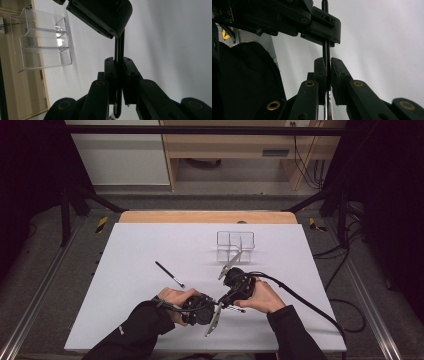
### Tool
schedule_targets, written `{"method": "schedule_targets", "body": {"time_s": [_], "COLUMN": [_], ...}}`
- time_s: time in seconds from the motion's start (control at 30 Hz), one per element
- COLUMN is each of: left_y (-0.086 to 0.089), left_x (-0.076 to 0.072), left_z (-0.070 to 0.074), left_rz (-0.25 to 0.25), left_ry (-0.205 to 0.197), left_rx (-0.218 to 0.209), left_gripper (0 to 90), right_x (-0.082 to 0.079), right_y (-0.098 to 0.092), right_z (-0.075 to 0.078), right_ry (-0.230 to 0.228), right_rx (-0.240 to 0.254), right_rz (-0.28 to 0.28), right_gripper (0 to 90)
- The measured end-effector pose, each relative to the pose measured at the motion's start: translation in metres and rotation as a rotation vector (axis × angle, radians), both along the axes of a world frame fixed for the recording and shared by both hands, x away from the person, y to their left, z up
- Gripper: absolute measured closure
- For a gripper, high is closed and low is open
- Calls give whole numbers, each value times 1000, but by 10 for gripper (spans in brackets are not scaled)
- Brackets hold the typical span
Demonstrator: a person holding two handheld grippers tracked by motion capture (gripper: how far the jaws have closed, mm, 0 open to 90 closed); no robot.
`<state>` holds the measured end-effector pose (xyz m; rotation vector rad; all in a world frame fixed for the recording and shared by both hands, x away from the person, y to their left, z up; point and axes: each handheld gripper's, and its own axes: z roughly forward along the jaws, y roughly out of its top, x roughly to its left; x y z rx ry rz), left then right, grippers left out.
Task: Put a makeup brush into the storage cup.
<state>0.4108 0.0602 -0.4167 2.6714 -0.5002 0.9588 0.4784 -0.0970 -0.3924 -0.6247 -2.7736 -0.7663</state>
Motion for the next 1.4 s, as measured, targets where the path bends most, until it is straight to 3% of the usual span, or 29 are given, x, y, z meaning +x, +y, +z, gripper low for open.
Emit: {"method": "schedule_targets", "body": {"time_s": [0.17, 0.3, 0.53, 0.7, 0.8, 0.93, 1.03, 1.07, 1.1, 1.17, 1.3, 1.4], "left_y": [3, 13, 28, 33, 36, 43, 47, 48, 49, 51, 55, 56], "left_x": [2, 5, 7, 10, 12, 15, 16, 16, 16, 17, 18, 18], "left_z": [-2, 0, 5, 4, 2, 0, -4, -4, -6, -7, -8, -7], "left_rz": [14, 77, 168, 227, 265, 314, 355, 366, 378, 405, 454, 472], "left_ry": [1, 55, 87, 117, 142, 194, 230, 236, 254, 274, 296, 296], "left_rx": [-18, -56, -152, -198, -213, -275, -344, -343, -387, -429, -493, -530], "left_gripper": [835, 833, 832, 832, 832, 832, 832, 832, 831, 831, 831, 831], "right_x": [-1, -1, -4, -7, -9, -12, -15, -16, -17, -19, -23, -25], "right_y": [-5, -18, -57, -74, -82, -91, -94, -95, -95, -97, -97, -95], "right_z": [5, 15, 32, 34, 33, 30, 26, 25, 24, 22, 20, 19], "right_ry": [-39, -102, -257, -334, -361, -377, -396, -400, -405, -399, -400, -404], "right_rx": [42, 85, 224, 268, 308, 340, 361, 372, 380, 419, 481, 497], "right_rz": [-18, -67, -236, -333, -381, -422, -440, -447, -455, -469, -503, -516], "right_gripper": [767, 706, 518, 383, 314, 269, 233, 222, 221, 218, 182, 170]}}
